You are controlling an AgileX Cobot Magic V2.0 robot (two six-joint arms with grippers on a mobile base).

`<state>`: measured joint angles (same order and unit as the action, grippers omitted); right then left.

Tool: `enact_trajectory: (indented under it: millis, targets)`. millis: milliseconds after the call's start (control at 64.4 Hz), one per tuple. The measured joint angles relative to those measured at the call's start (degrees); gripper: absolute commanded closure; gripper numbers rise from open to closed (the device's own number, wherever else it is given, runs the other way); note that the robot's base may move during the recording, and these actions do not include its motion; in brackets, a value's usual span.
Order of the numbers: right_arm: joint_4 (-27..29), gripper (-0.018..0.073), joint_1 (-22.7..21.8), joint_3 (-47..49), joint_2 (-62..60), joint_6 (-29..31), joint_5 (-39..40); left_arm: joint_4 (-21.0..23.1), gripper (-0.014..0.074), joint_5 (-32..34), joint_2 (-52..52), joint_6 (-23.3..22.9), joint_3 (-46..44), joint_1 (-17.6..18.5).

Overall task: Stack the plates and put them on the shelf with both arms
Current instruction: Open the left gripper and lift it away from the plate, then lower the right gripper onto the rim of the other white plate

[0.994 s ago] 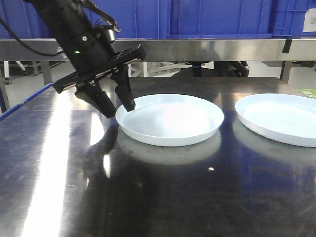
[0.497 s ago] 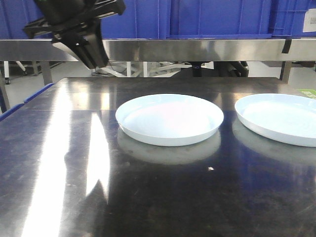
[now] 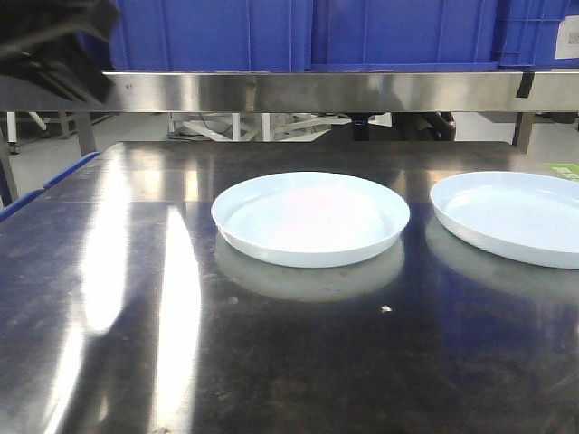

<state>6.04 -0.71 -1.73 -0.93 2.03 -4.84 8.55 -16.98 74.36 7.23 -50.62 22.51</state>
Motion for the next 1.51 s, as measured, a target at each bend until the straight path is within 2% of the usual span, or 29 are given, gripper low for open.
enact_trajectory:
  millis: [280, 388, 652, 885, 1040, 1506]
  targets:
    - [0.00, 0.0511, 0.00, 0.00, 0.00, 0.00, 0.00, 1.14, 0.0516, 11.19, -17.48, 0.40, 15.26, -9.37]
    - [0.00, 0.0511, 0.00, 0.00, 0.00, 0.00, 0.00, 1.40, 0.0516, 15.79, -25.00, 0.46, 21.61, -10.62]
    - [0.00, 0.0511, 0.00, 0.00, 0.00, 0.00, 0.00, 1.51, 0.0516, 17.51, -42.97, 0.68, 33.34, -10.74]
    - [0.00, 0.0511, 0.00, 0.00, 0.00, 0.00, 0.00, 0.25, 0.0516, 16.98, -53.23, 0.68, 35.96, -10.74]
    - [0.00, 0.0511, 0.00, 0.00, 0.00, 0.00, 0.00, -1.18, 0.0516, 16.98, -54.62, 0.68, 35.96, -10.74]
    - [0.00, 0.0511, 0.00, 0.00, 0.00, 0.00, 0.00, -1.40, 0.0516, 16.68, -54.75, 0.68, 36.10, -10.74]
